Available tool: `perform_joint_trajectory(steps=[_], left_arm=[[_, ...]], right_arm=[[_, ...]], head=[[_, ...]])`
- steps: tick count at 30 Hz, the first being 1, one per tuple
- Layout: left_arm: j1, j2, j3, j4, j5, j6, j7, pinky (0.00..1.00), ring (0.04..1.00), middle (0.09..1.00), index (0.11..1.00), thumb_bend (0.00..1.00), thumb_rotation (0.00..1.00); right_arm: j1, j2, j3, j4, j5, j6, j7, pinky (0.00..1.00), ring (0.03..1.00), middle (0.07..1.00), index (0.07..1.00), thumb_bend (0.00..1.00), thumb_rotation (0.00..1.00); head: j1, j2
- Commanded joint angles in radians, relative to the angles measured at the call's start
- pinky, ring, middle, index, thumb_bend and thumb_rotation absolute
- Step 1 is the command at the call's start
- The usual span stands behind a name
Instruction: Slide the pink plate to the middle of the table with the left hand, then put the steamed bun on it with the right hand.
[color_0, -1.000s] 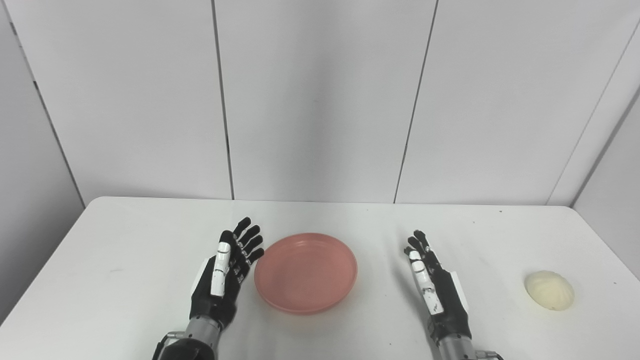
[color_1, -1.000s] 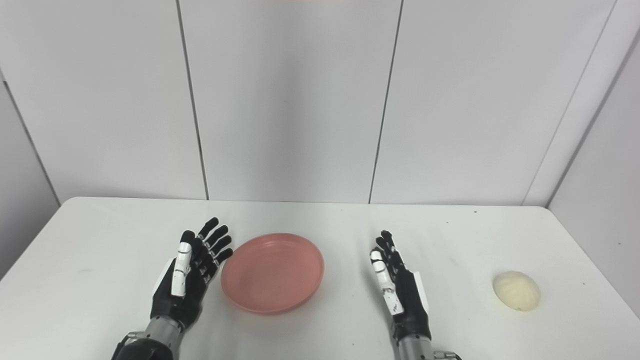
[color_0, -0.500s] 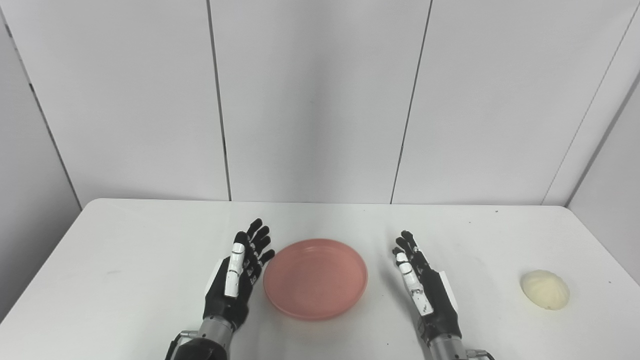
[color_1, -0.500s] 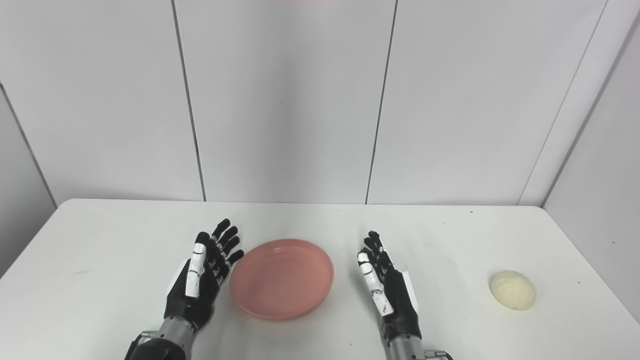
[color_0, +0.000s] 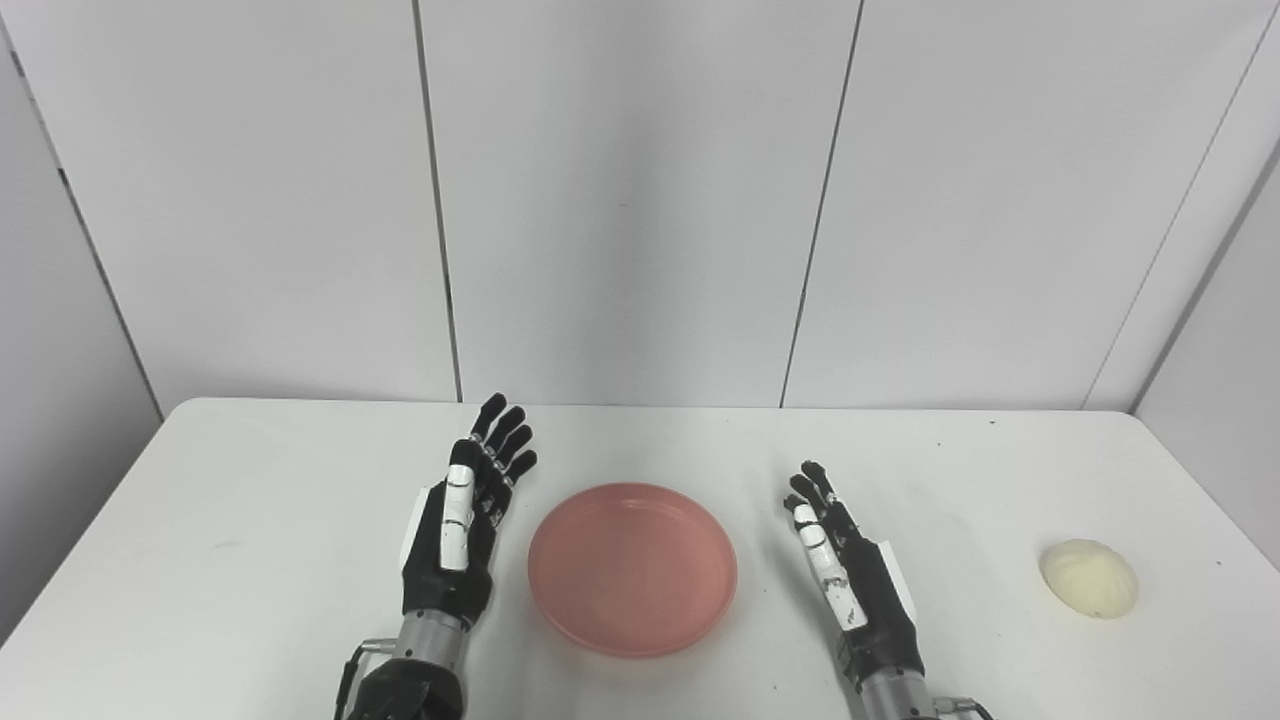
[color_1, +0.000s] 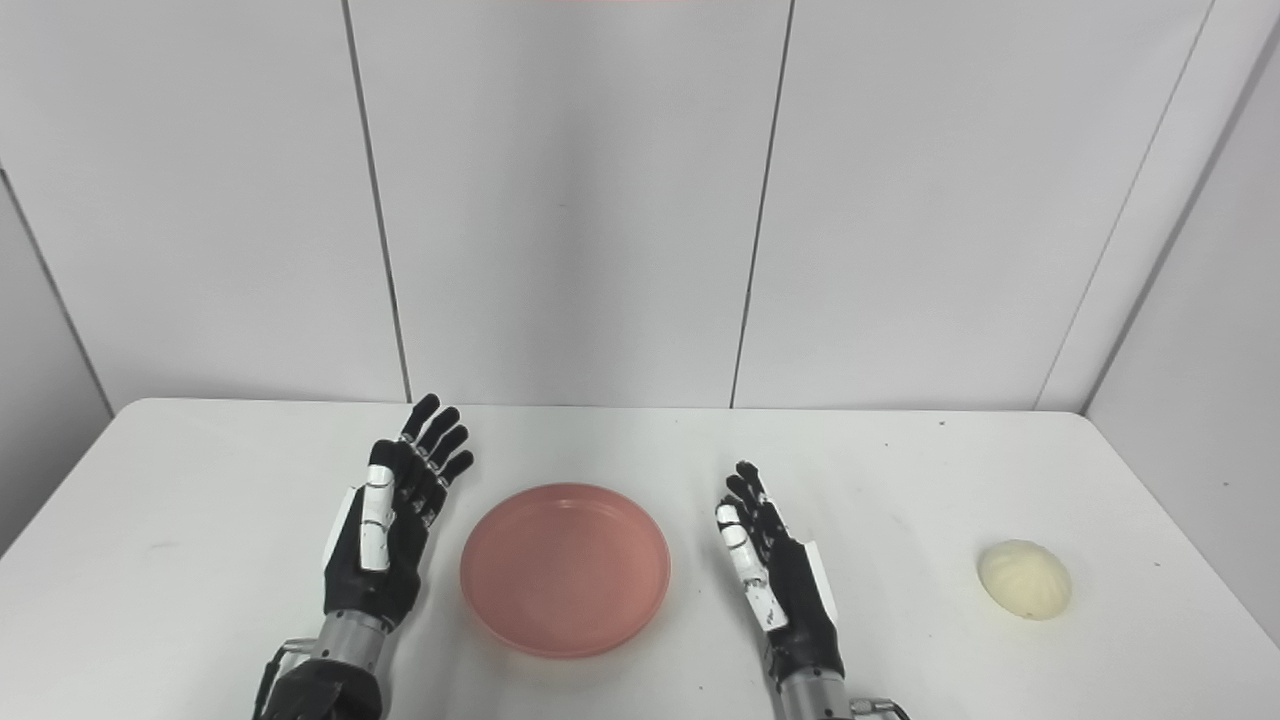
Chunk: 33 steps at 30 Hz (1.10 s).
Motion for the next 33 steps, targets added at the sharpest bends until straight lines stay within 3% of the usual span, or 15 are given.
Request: perform_joint_trajectory(steps=[1,5,10,17,28,33], left_arm=[[0.029,0.005,-0.002,0.040,0.013,-0.024,0.004,0.94,0.944,0.939,0.918,0.64,0.98],[0.038,0.019,-0.029,0.014,0.078,0.062,0.039,0.99,0.986,0.976,0.958,0.63,1.00],[0.053,0.040,-0.069,-0.051,0.162,0.242,0.086,1.00,0.991,0.991,0.981,0.63,1.00],[0.064,0.050,-0.104,-0.108,0.191,0.362,0.078,1.00,0.995,1.000,0.994,0.57,1.00],[0.070,0.054,-0.110,-0.130,0.174,0.387,0.072,1.00,1.000,1.000,0.998,0.57,1.00],[0.076,0.061,-0.101,-0.139,0.153,0.381,0.053,1.00,0.995,1.000,0.991,0.58,1.00]], right_arm=[[-0.012,-0.005,-0.005,-0.012,0.002,-0.045,0.000,0.95,0.907,0.926,0.939,0.59,0.82],[-0.012,-0.005,-0.007,-0.017,-0.005,-0.038,-0.007,0.97,0.908,0.927,0.939,0.60,0.83],[-0.024,-0.003,-0.017,-0.016,0.008,-0.034,-0.013,0.95,0.901,0.923,0.937,0.59,0.82],[-0.039,-0.007,-0.067,-0.048,0.074,-0.006,-0.014,0.95,0.912,0.918,0.927,0.63,0.82],[-0.082,-0.060,-0.141,-0.079,0.060,-0.022,-0.064,0.96,0.906,0.920,0.935,0.65,0.82],[-0.117,-0.112,-0.184,-0.082,0.024,-0.022,-0.103,0.93,0.925,0.932,0.942,0.66,0.74]], head=[[0.001,0.002],[-0.016,0.009],[-0.036,0.014],[-0.032,0.016],[-0.055,0.014],[-0.087,0.006]])
